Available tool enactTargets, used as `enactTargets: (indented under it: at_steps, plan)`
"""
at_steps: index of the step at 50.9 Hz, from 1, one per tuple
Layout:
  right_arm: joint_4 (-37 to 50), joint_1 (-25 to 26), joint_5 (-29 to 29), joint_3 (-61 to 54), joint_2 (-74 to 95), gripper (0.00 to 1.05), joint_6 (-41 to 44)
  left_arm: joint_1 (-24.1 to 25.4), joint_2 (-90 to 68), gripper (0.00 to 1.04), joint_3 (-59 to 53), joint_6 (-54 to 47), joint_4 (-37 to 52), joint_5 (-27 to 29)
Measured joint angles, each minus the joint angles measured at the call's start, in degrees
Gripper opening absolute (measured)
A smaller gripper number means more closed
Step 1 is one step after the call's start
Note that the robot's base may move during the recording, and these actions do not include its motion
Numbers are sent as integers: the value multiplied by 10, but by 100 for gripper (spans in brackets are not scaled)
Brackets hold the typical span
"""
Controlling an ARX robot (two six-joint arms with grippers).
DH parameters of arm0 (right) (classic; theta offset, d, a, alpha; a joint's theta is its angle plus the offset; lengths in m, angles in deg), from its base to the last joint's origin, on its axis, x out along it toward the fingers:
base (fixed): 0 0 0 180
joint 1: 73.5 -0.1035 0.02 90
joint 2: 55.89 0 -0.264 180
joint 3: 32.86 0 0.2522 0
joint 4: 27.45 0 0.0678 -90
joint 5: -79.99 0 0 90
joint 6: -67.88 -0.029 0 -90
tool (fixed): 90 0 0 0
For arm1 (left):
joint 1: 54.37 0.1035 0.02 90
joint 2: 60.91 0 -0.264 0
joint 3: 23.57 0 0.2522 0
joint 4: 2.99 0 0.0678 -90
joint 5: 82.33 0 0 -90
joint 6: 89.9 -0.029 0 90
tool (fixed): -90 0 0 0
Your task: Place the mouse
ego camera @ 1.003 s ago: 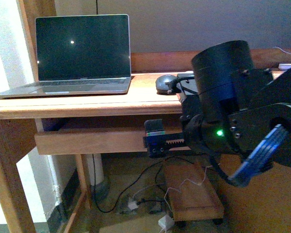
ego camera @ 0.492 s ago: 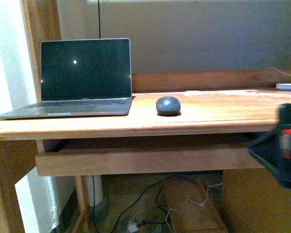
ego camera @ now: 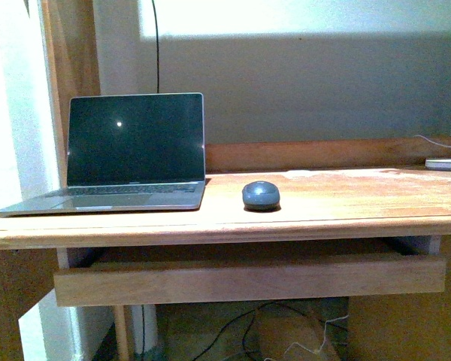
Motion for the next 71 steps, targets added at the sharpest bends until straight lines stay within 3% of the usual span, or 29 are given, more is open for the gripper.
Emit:
enactTargets:
  at_steps: [1, 3, 6, 10, 14, 18, 23, 29, 49, 55, 71]
  plan:
    - [3, 9, -2, -4, -5, 97, 6, 0, 0, 97, 0, 0, 0, 0]
    - [56, -1, -85, -29, -24, 88, 51, 0, 0, 97, 0, 0, 0, 0]
    - [83, -2, -139, -42, -37, 78, 93, 0, 0, 97, 0, 0, 0, 1]
    - [87, 9, -138, -45, -46, 68, 115, 0, 0, 97, 0, 0, 0, 0]
    - [86, 60, -73, -50, -54, 55, 131, 0, 0, 97, 0, 0, 0, 0]
    - [86, 90, -63, -54, -58, 42, 137, 0, 0, 97, 0, 0, 0, 0]
    - [86, 92, -59, -59, -62, 28, 141, 0, 0, 97, 0, 0, 0, 0]
    - [87, 94, -58, -80, -83, 2, 146, 0, 0, 97, 0, 0, 0, 0]
    - [88, 94, -58, -80, -87, 3, 148, 0, 0, 97, 0, 0, 0, 0]
    - [88, 94, -58, -80, -87, 21, 149, 0, 0, 97, 0, 0, 0, 0]
    - [88, 94, -58, -80, -87, 89, 149, 0, 0, 97, 0, 0, 0, 0]
